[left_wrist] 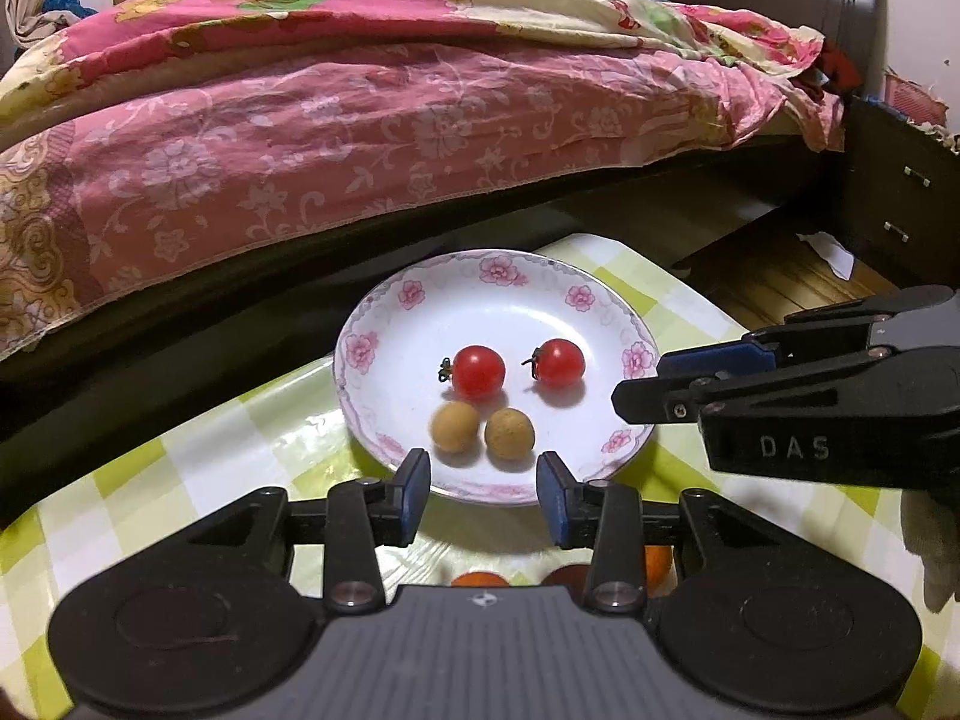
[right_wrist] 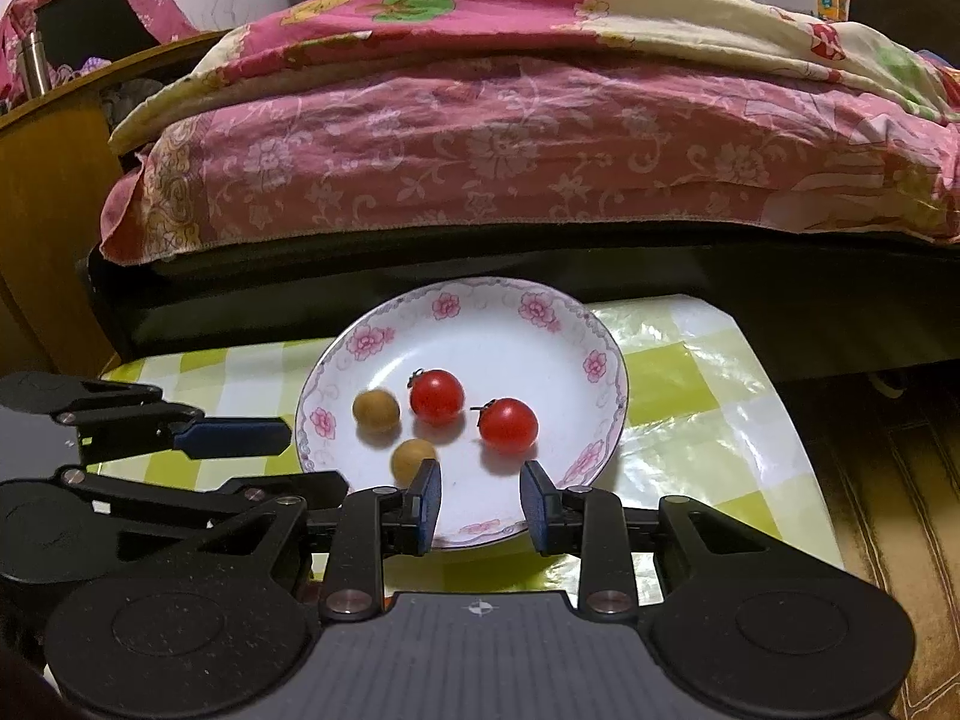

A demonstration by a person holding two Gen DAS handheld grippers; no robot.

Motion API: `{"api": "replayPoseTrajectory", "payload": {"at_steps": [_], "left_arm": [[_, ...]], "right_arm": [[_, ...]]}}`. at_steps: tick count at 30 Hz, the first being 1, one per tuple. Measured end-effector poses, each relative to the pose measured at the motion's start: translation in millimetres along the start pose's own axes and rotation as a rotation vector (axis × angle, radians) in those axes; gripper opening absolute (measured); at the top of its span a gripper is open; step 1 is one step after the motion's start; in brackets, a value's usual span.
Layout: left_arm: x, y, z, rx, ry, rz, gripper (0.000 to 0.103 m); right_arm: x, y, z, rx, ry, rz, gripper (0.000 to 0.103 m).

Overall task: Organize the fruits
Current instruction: 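Withdraw both tools from the plate toward the tangerines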

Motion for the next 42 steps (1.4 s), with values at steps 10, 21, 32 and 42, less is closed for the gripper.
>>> {"api": "replayPoseTrajectory", "payload": {"at_steps": [10,21,32,42], "left_arm": [[12,2,-22,0.023,0.020,0.006,0.046],[48,-10,-36,0.071,0.107,0.048,0.047],[72,-12,-41,0.089,0.170,0.024,0.047],[75,-6,-34,-0.003,0.207,0.019,0.048]], "right_arm": [[10,18,-17,-0.038,0.026,-0.017,0.027],[37,24,-34,-0.076,0.099,-0.013,0.028],[65,34,-42,-0.093,0.164,-0.062,0.028],[72,43,-34,-0.100,0.189,-0.087,0.029]]}}
Point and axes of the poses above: each gripper's, at about its wrist camera, not at the fingertips, and z roughly the way its jaws point, y to its left, x to its underside, the point moved 7 cm from there along z, roughly the way its jaws point, and after that the axes turned 10 degrees about x, right-handed, at the moved point
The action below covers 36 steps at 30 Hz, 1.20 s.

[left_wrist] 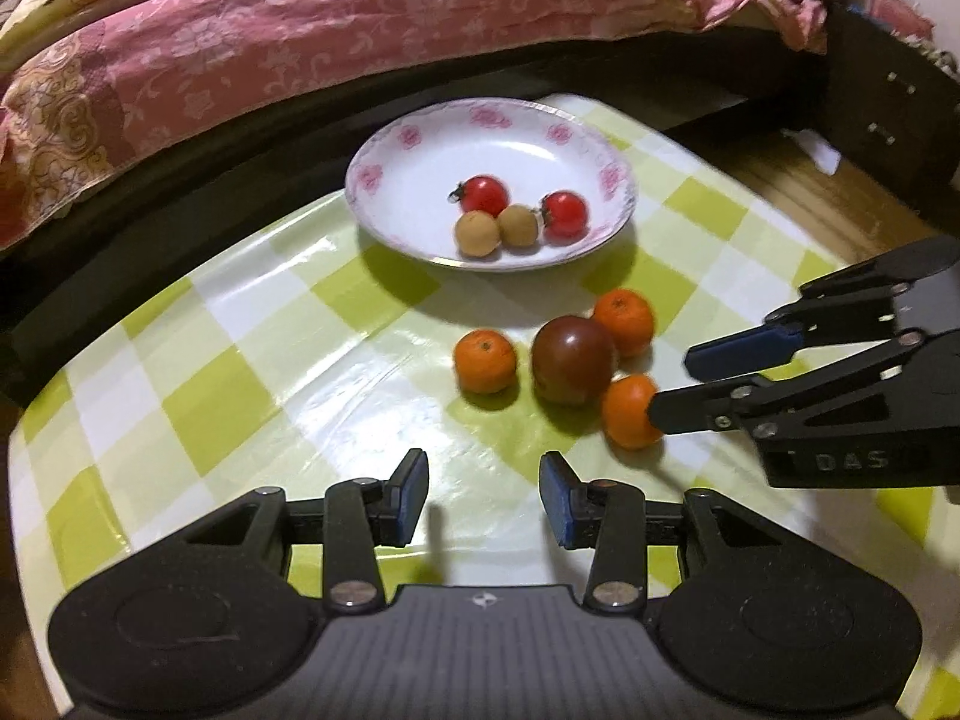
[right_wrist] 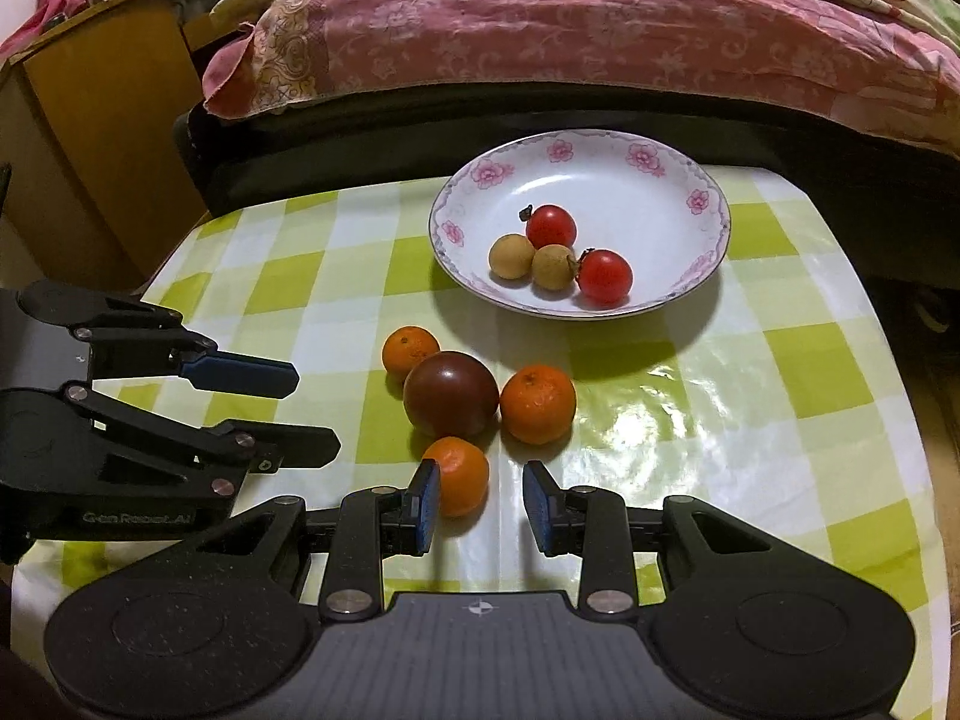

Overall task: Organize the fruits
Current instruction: 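Withdraw both tools from the plate toward the tangerines, then grasp a tangerine with the left tool while the right tool grasps another tangerine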

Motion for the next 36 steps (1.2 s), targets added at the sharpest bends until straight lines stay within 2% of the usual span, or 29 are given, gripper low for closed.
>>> {"api": "replayPoseTrajectory", "payload": {"at_steps": [3,16,26,36], "left_arm": [[3,3,4,-0.018,0.020,-0.011,0.049],[5,7,2,-0.078,0.015,0.035,0.052],[5,10,4,-0.094,0.019,0.046,0.052],[4,9,7,-0.096,0.023,0.061,0.052]], "right_arm": [[2,1,3,-0.007,0.008,0.004,0.032],[6,19,12,-0.049,0.045,-0.034,0.032],[9,29,20,-0.082,0.086,-0.035,0.026],[9,33,20,-0.073,0.082,-0.057,0.023]]}}
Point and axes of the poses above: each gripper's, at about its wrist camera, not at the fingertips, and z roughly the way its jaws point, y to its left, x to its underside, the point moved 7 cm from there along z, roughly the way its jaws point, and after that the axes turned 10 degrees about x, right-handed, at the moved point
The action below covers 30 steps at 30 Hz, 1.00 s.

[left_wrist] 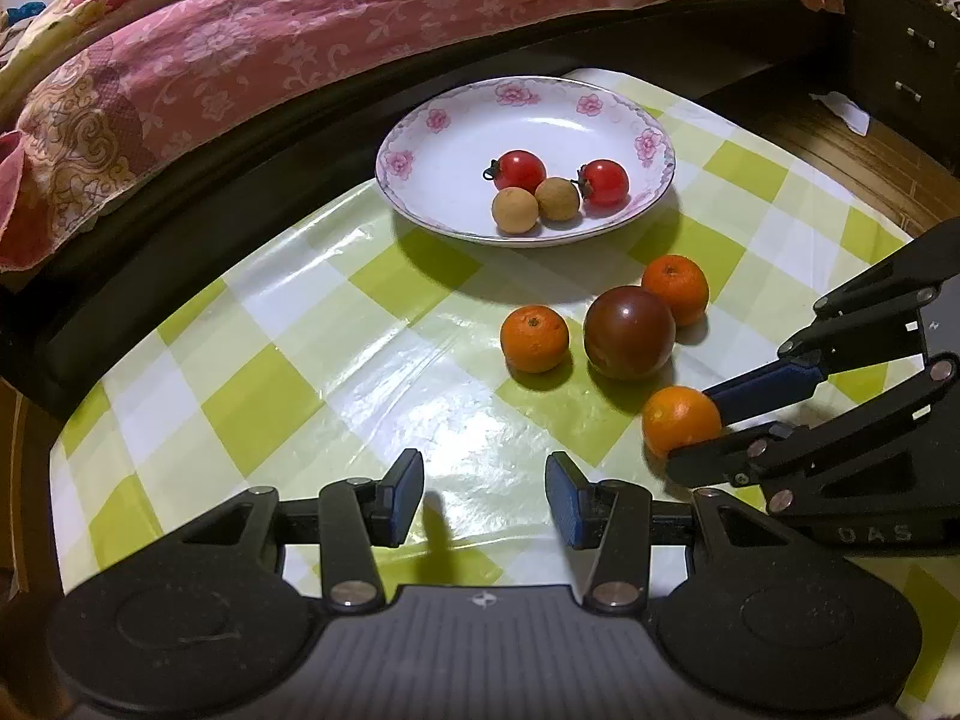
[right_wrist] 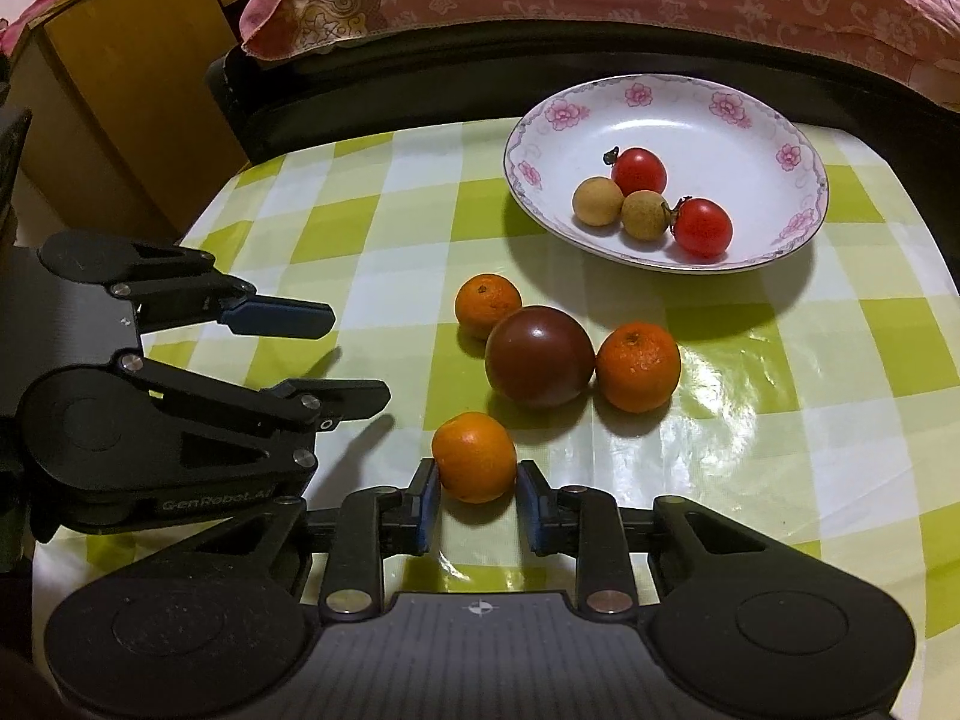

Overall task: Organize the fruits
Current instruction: 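Grasp a tangerine with the left tool while the right tool grasps another tangerine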

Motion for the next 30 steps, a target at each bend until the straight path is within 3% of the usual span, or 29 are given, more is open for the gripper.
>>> {"api": "replayPoseTrajectory", "payload": {"at_steps": [21,27,30], "left_arm": [[-31,-5,31,0.055,-0.054,0.108,0.052],[-38,-3,37,0.076,-0.078,0.085,0.048],[-40,-3,38,0.098,-0.081,0.067,0.039]], "right_arm": [[3,-34,-11,0.018,-0.014,0.083,0.023],[4,-42,-13,0.020,-0.016,0.104,0.023],[4,-45,-14,0.021,-0.017,0.107,0.023]]}}
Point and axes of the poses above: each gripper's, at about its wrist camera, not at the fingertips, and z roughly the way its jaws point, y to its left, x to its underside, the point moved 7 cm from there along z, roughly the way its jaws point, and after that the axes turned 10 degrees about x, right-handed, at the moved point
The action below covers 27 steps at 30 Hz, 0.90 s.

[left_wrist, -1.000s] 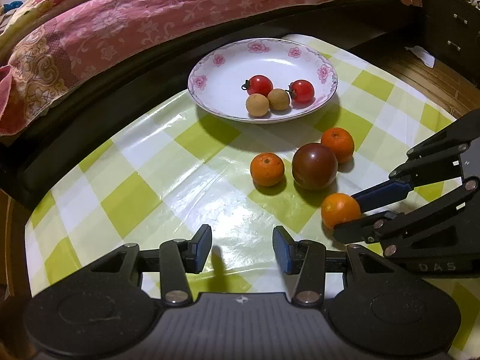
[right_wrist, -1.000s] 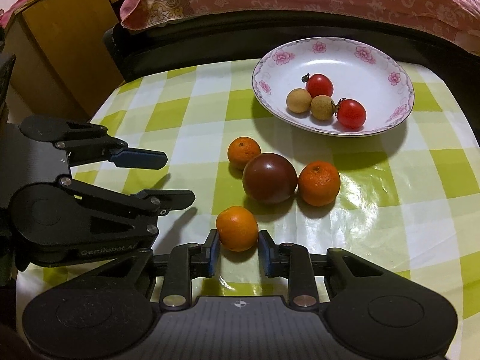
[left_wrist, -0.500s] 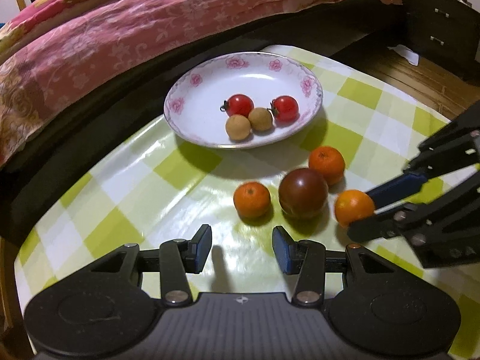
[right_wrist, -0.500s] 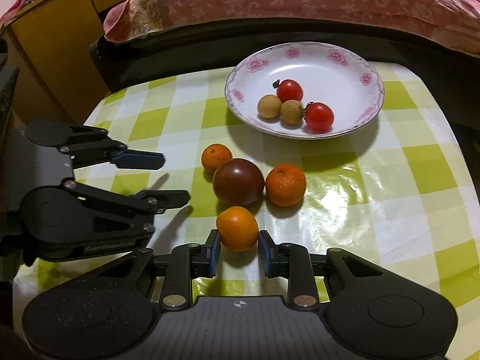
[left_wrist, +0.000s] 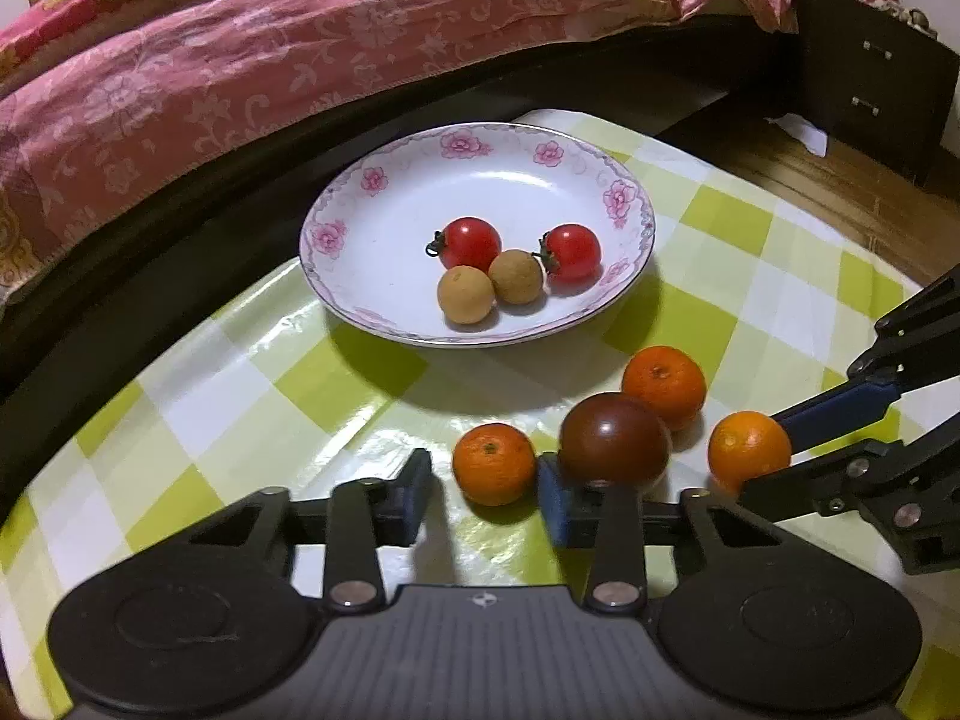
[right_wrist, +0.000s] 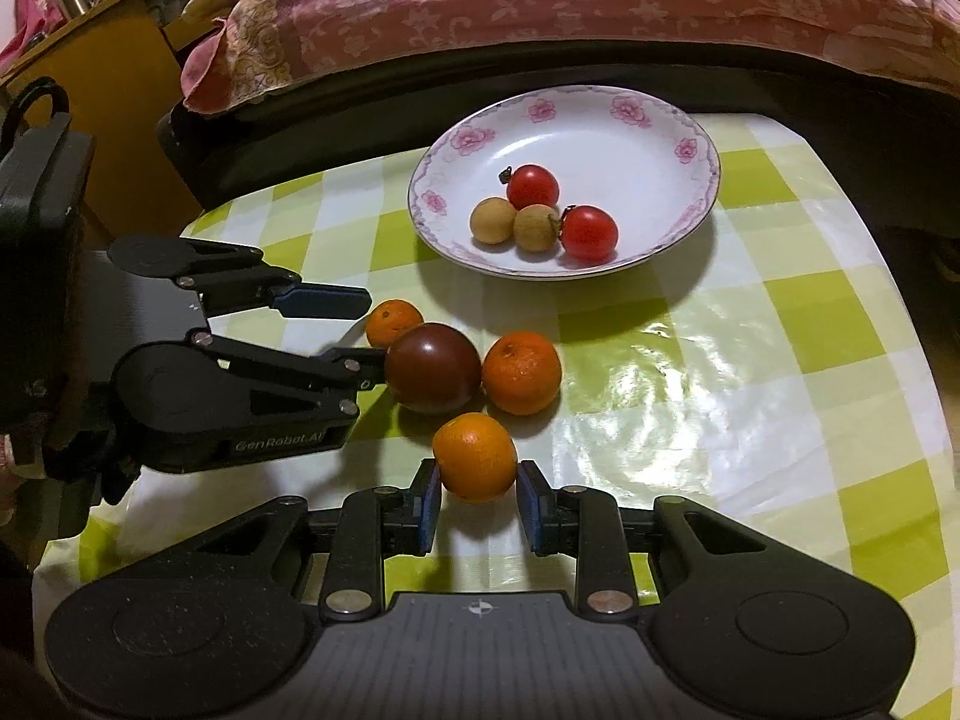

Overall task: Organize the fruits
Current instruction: 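Grasp a tangerine with the left tool while the right tool grasps another tangerine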

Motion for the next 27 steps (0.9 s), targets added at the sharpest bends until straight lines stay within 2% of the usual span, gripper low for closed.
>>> {"api": "replayPoseTrajectory", "payload": {"at_steps": [1,13,19,27], "left_arm": [[0,-1,0,0.007,0.002,-0.002,0.037],[12,-6,-19,0.001,0.048,-0.012,0.036],[28,-25,-30,0.016,0.089,0.031,0.036],[35,-24,-29,0.021,0.091,0.022,0.037]], "right_arm": [[0,-1,0,0.002,-0.001,-0.001,0.023],[-2,-3,-3,0.028,0.006,-0.017,0.023],[2,3,-1,0.037,0.029,-0.049,0.023],[2,9,3,0.058,0.022,-0.094,0.024]]}}
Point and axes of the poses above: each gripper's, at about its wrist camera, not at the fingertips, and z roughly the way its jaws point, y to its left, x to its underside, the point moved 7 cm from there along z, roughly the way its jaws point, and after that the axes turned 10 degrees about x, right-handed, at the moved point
